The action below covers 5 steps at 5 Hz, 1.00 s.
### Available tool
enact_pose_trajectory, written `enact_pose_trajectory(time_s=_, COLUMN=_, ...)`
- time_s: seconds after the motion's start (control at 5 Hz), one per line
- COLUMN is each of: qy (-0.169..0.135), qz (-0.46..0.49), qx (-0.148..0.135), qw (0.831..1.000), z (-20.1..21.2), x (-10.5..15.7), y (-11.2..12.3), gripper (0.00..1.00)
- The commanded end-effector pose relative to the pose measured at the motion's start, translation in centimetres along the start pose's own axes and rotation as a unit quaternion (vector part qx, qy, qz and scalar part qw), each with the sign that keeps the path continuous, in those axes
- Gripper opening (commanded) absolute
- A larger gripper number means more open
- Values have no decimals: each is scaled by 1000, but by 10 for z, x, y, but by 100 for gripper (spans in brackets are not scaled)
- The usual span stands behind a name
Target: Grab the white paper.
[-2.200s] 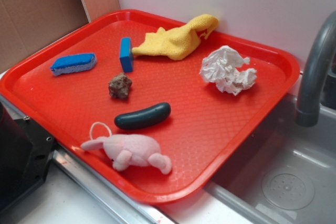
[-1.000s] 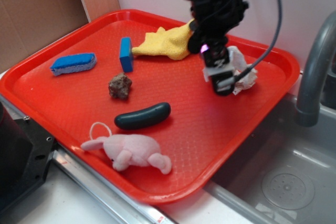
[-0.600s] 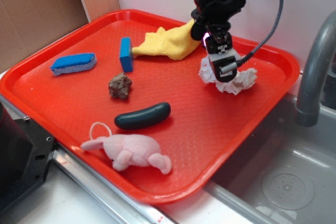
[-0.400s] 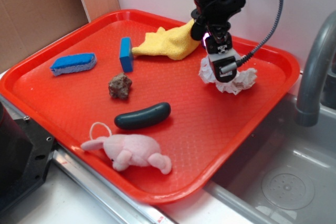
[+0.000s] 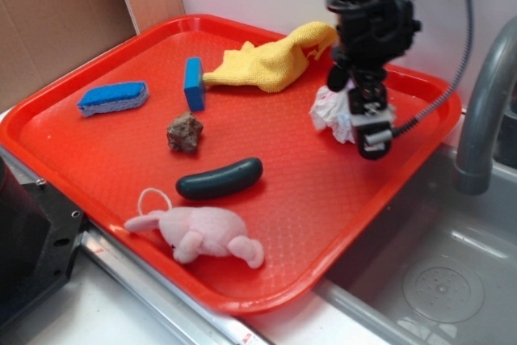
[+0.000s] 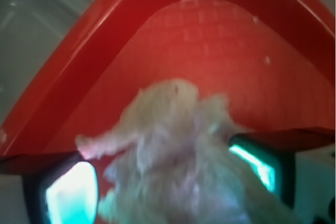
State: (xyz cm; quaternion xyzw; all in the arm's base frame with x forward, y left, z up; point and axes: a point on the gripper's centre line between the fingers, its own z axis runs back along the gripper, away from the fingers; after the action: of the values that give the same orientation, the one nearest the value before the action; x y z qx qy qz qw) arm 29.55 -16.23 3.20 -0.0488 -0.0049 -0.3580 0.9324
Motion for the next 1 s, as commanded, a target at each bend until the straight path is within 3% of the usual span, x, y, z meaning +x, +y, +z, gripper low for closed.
enact_pose_trajectory(time_s=0.0, qy=-28, qz=42, qx=24, qw=998, z=24, x=-22, y=-20, gripper=0)
enact_pose_trajectory(time_s=0.2, qy=-31, qz=96, qx=33, qw=994, z=41, x=-45, y=-13, gripper=0)
enact_pose_trajectory(time_s=0.4, qy=-5, qz=184, qx=41, qw=982, z=62, x=-76, y=-10, gripper=0)
enact_pose_trajectory(time_s=0.6, qy=-4, qz=306, qx=39, qw=951, z=109, x=-126, y=-2, gripper=0)
enact_pose_trajectory(time_s=0.8, qy=-23, qz=420, qx=84, qw=903, z=158, x=-149, y=-3, gripper=0)
